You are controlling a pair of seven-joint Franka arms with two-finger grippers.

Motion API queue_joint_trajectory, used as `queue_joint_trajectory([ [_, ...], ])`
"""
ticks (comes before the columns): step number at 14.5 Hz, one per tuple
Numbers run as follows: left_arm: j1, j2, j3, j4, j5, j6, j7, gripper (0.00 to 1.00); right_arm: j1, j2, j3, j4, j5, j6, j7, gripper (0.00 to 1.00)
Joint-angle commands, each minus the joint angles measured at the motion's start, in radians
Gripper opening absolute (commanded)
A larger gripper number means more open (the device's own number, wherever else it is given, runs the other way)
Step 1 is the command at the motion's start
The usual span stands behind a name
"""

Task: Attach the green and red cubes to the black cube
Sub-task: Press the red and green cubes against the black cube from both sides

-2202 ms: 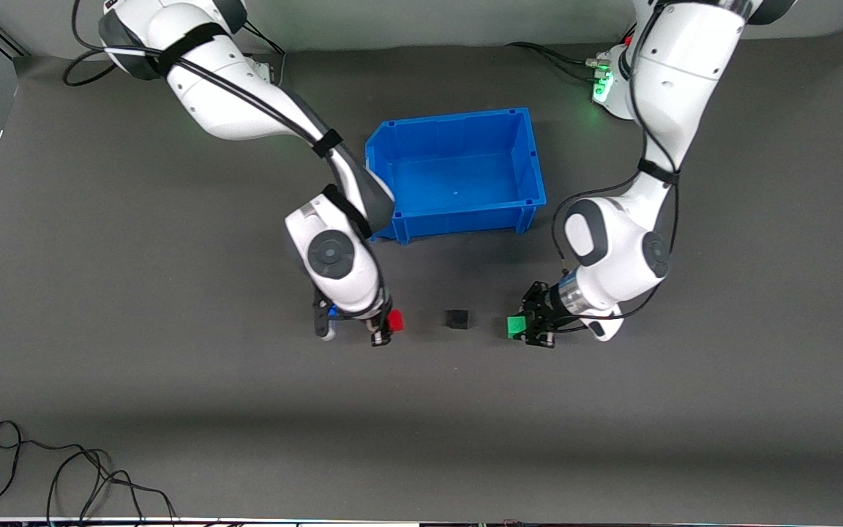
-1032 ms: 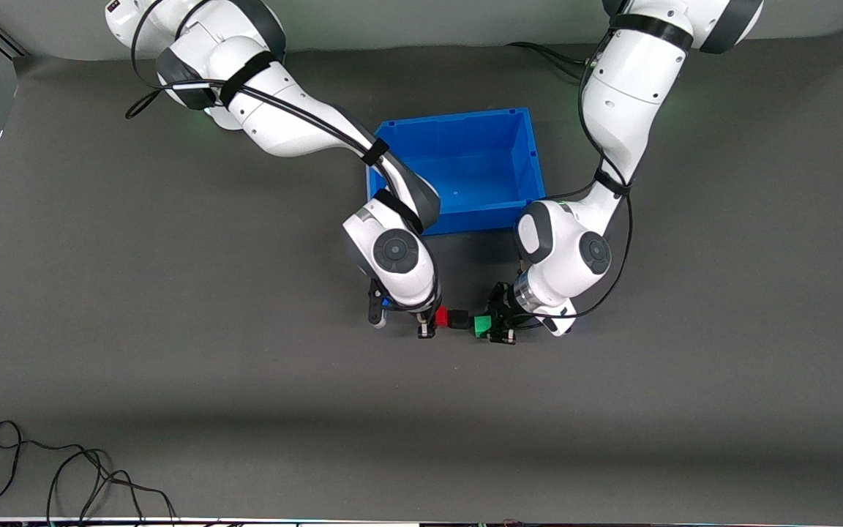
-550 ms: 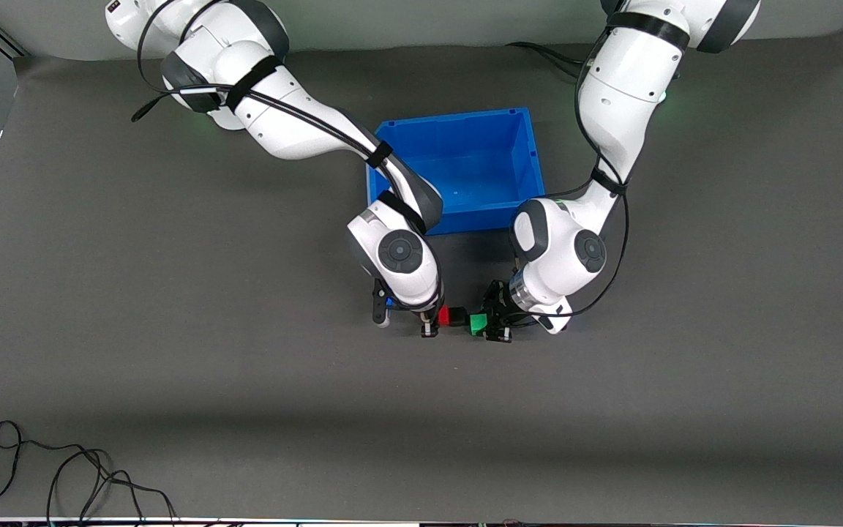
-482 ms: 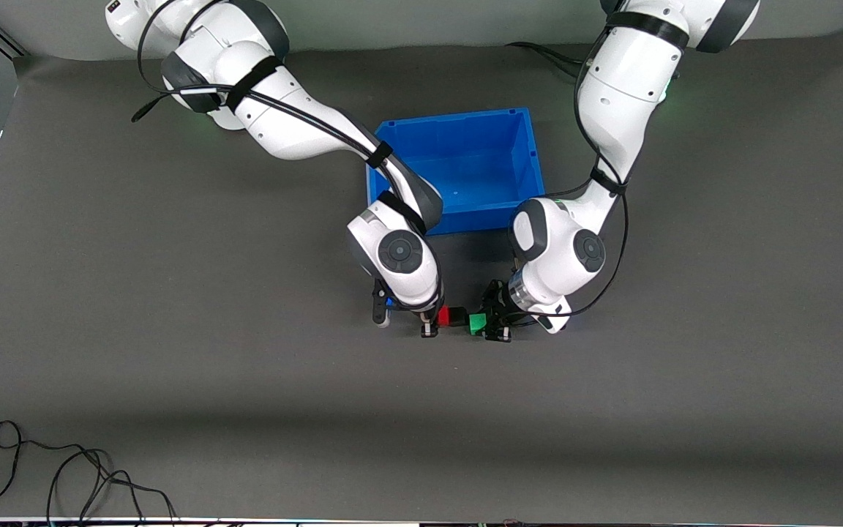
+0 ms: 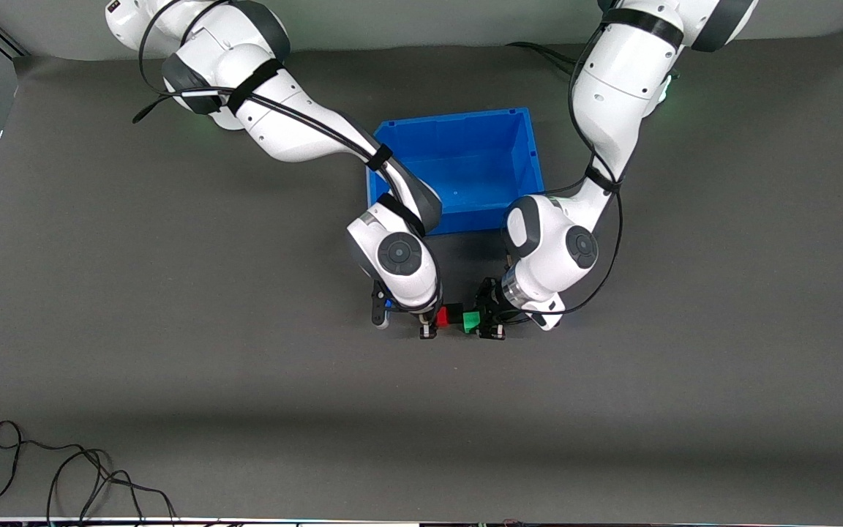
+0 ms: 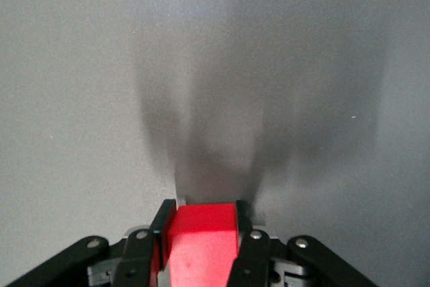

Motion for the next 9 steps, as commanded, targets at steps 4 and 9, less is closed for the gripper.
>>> queue_joint_trajectory([
  [4,-0.025,0.010,0.014,0.026,-0.001,0.002,-0.043,0.27,0.015,0.022,-0.005,0.035,-0.002,0.015,0.010,0.57],
  [9,-0.019,0.008,0.014,0.023,-0.001,0.001,-0.068,1.00,0.004,0.016,-0.006,0.044,-0.002,0.015,0.000,0.99],
])
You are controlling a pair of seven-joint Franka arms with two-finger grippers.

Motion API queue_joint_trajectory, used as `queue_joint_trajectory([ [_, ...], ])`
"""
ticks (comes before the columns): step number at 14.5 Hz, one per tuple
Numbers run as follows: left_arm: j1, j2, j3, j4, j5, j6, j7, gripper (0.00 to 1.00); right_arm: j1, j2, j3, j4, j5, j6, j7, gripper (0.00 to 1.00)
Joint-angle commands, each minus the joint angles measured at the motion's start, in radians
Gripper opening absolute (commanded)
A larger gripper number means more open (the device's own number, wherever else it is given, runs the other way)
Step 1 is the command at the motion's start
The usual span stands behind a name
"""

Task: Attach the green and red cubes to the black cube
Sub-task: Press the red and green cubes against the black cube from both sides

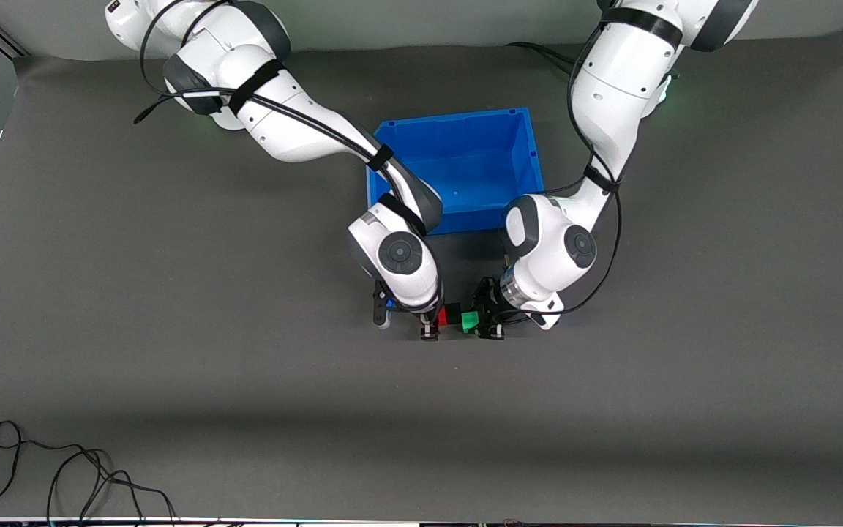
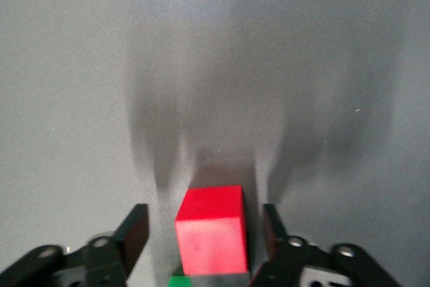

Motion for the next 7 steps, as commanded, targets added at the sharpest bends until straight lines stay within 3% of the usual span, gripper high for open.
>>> queue_joint_trajectory([
  [1,-0.012,0.005,0.015,0.017,0.001,-0.001,-0.029,1.00,0.001,0.006,-0.007,0.040,-0.001,0.001,-0.011,0.99],
  [5,0.039,-0.033,0.022,0.002,0.013,-0.037,-0.023,1.00,-0.059,-0.058,0.000,0.038,0.012,-0.028,-0.055,0.99],
  [7,0.080,-0.079,0.039,-0.010,0.054,-0.128,-0.015,1.00,-0.097,-0.101,0.025,0.040,0.012,-0.132,-0.139,0.99],
])
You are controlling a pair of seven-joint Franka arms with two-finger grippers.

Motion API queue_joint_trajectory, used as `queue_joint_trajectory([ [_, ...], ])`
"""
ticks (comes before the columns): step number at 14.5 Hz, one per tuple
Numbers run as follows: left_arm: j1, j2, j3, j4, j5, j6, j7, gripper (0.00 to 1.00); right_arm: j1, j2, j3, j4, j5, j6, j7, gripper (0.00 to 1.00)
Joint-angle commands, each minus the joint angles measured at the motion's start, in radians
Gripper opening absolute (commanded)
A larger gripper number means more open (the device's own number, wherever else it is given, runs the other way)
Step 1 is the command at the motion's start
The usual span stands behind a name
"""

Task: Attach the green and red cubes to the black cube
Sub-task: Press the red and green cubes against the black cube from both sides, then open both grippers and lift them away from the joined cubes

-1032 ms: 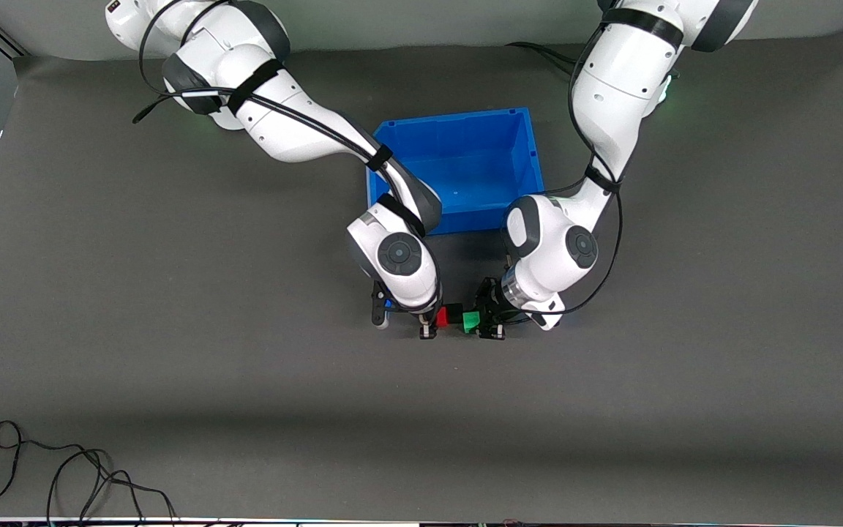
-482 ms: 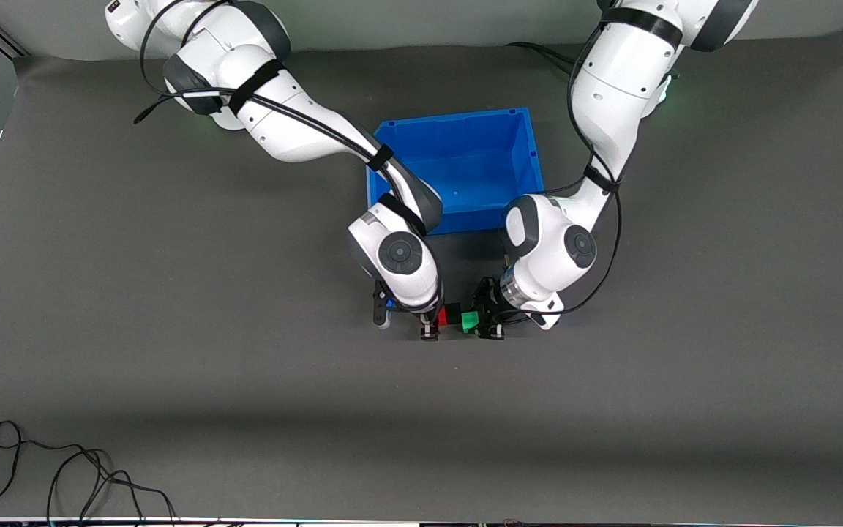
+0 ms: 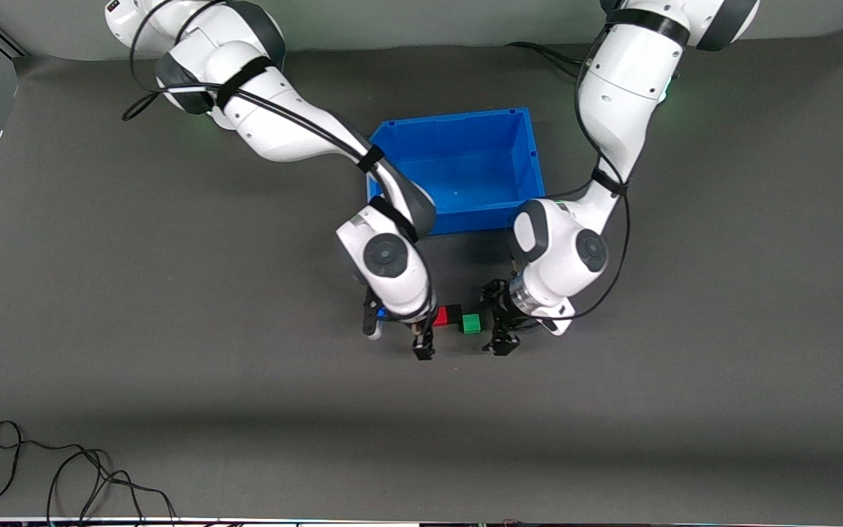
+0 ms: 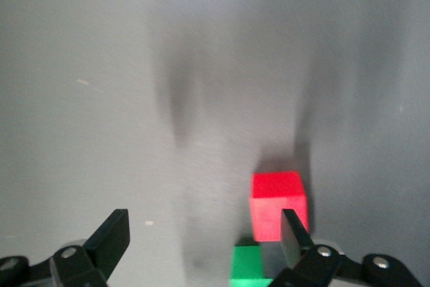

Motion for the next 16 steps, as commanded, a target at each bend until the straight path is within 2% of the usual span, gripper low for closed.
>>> queue_joint_trajectory([
  [1,0.055,-0.092,0.035,-0.028,0.094,-0.143,0.000,1.00,-0.071,-0.093,0.049,-0.009,0.012,-0.148,-0.127,0.99],
  [4,0.126,-0.179,0.072,-0.051,0.221,-0.317,0.102,1.00,-0.148,-0.199,0.090,-0.009,0.012,-0.348,-0.271,0.99],
  [8,0.270,-0.299,0.088,-0.050,0.404,-0.558,0.306,1.00,-0.236,-0.349,0.090,-0.010,0.015,-0.608,-0.532,0.99],
  [11,0.347,-0.385,0.088,-0.047,0.550,-0.698,0.488,1.00,-0.287,-0.458,0.081,-0.019,0.005,-0.794,-0.801,0.99],
  [13,0.402,-0.429,0.088,-0.041,0.597,-0.776,0.635,1.00,-0.292,-0.504,0.051,-0.026,-0.004,-0.914,-0.961,0.99],
  [16,0.505,-0.482,0.086,0.019,0.614,-0.919,0.962,1.00,-0.290,-0.567,-0.052,-0.049,-0.004,-1.032,-1.150,0.99],
])
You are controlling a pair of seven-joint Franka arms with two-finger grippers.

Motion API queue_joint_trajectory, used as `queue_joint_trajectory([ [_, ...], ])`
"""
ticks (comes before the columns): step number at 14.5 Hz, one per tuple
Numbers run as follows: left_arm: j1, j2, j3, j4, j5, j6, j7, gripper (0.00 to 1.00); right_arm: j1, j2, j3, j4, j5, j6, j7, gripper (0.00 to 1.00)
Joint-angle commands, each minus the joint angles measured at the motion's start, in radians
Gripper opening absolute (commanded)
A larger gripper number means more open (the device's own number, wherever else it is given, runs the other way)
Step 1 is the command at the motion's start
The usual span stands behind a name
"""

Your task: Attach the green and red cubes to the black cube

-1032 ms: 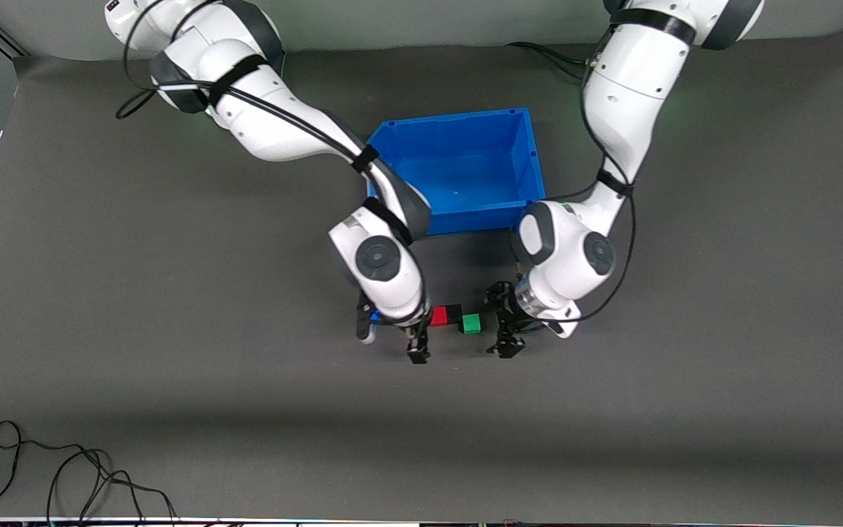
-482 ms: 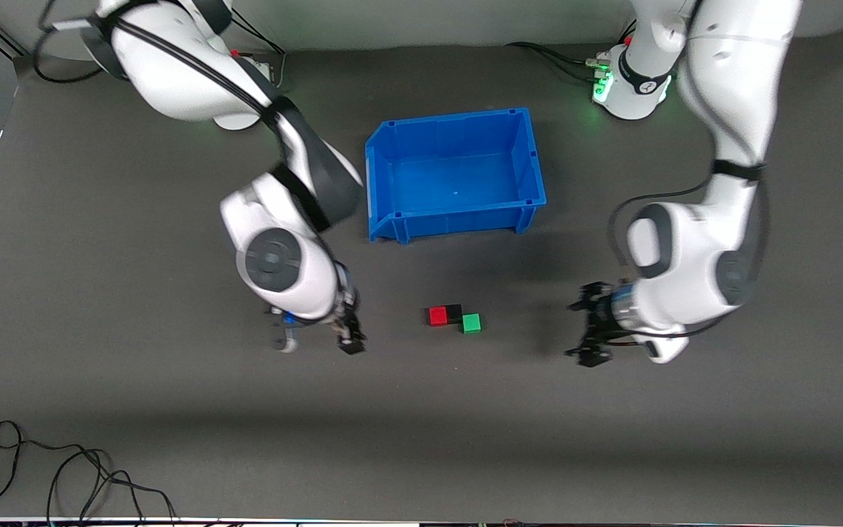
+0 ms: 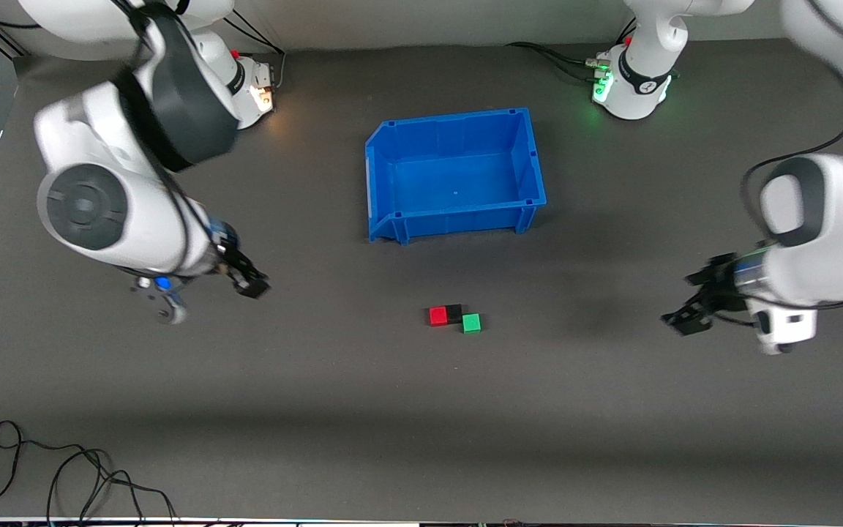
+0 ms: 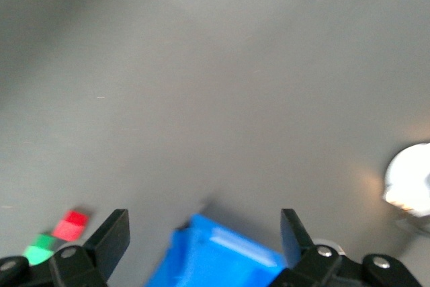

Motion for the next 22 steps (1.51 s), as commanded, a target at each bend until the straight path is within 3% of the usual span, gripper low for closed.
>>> queue_joint_trajectory([
  [1,0.075,-0.056,-0.009,0.047,0.024,-0.115,0.274,1.00,0.007,-0.086,-0.092,-0.077,-0.003,-0.061,-0.214,0.99],
  [5,0.075,-0.127,-0.010,0.091,0.134,-0.164,0.568,1.00,0.009,-0.179,-0.248,-0.123,-0.003,-0.090,-0.533,0.99],
  [10,0.040,-0.258,-0.024,0.089,0.179,-0.212,0.605,1.00,0.009,-0.207,-0.379,-0.141,0.014,-0.034,-0.903,0.99],
  [14,0.001,-0.319,-0.063,0.069,0.254,-0.227,0.610,1.00,0.012,-0.316,-0.390,-0.339,0.014,0.170,-1.090,0.99],
  [16,0.006,-0.329,-0.061,0.071,0.254,-0.239,0.703,1.00,0.020,-0.374,-0.388,-0.443,0.014,0.274,-1.118,0.99],
  [22,0.012,-0.349,-0.059,0.081,0.253,-0.278,0.719,1.00,0.023,-0.382,-0.385,-0.468,-0.002,0.334,-1.173,0.99],
])
